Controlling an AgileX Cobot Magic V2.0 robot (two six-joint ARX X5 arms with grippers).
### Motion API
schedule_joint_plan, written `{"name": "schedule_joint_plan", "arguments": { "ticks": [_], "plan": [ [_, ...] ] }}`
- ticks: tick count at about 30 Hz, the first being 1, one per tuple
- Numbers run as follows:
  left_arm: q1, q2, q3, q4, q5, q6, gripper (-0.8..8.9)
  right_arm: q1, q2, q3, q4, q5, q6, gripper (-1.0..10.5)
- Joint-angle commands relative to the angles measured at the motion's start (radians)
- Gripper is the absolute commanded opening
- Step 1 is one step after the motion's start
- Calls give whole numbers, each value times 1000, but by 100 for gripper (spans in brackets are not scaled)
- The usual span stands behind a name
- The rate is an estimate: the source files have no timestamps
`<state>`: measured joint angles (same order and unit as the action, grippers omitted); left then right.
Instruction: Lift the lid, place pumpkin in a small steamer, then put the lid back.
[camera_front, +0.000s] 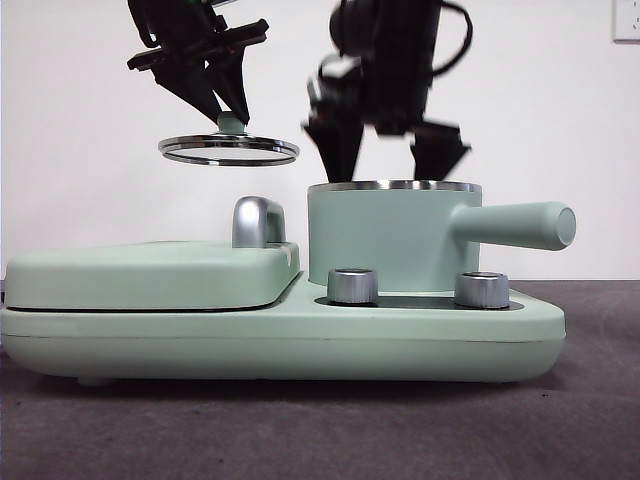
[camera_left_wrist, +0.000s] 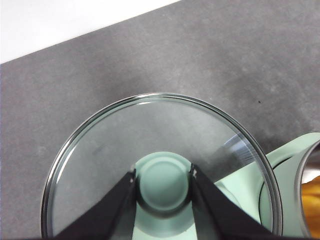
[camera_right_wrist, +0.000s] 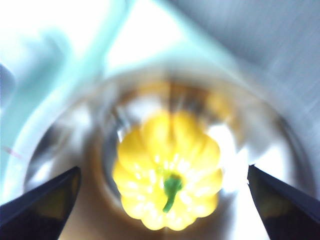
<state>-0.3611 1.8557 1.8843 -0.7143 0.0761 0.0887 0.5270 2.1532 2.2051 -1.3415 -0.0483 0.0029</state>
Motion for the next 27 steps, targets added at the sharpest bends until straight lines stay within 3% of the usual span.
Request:
{"name": "schedule_joint_plan", "arguments": {
  "ticks": [1, 6, 16, 21, 27],
  "plan": [
    [-3, -8, 41, 8, 1, -3, 11, 6, -27, 48, -74, 4, 23, 529],
    [-12, -8, 41, 0, 1, -4, 11, 7, -281, -100, -80, 1, 31, 529],
    [-93, -8, 41, 0, 1, -4, 11, 89, -1166, -750, -75, -7, 40, 528],
    [-148, -8, 41, 1, 1, -6, 11, 92, -1589, -966, 114, -16, 219, 528],
    [-245, -7, 41, -1, 2, -5, 11, 91, -1829, -1031, 124, -14, 248, 528]
  ]
}}
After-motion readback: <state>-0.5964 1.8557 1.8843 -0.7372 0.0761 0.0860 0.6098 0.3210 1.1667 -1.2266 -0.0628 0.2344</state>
